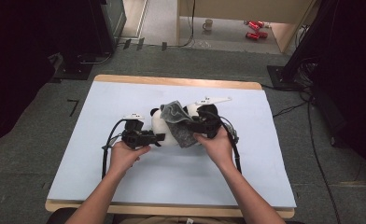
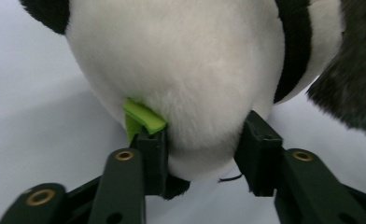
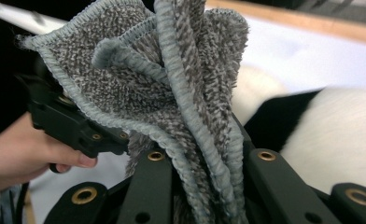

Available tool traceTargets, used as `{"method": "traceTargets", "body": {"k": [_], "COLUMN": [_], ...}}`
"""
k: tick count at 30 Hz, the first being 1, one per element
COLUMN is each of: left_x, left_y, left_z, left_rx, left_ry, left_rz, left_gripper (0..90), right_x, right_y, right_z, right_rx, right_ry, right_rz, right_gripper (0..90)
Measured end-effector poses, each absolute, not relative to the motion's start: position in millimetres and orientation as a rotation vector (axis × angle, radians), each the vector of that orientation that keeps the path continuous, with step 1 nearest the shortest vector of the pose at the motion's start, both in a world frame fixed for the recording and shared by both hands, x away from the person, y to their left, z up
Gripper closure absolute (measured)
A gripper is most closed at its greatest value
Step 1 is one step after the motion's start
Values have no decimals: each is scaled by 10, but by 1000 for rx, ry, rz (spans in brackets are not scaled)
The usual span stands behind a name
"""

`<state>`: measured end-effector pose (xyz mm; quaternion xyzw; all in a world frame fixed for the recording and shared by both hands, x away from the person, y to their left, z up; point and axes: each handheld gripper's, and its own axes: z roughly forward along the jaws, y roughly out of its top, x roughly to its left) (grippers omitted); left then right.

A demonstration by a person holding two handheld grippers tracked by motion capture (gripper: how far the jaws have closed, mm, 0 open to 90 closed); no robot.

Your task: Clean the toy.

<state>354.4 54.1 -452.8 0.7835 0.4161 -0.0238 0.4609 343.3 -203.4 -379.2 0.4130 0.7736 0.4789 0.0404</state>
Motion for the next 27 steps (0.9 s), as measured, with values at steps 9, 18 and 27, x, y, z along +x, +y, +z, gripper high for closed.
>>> {"method": "traceTargets", "body": {"k": [9, 18, 27], "left_x": [3549, 3578, 3602], "left_y": [346, 331, 346], "left_z": [-4669, -4688, -4682], "left_rx": [1981, 1957, 1963], "left_ry": [907, 950, 985], "left_rz": [127, 119, 80], "left_gripper": [208, 289, 354], "right_x": [3552, 3574, 3659], "right_y": [-2025, -2014, -1667], "right_z": [-4083, -4065, -4008], "right_rx": [1325, 1357, 1282], "right_ry": [2393, 2384, 2440], "right_rz": [1360, 1354, 1295], "right_gripper": [782, 785, 780]}}
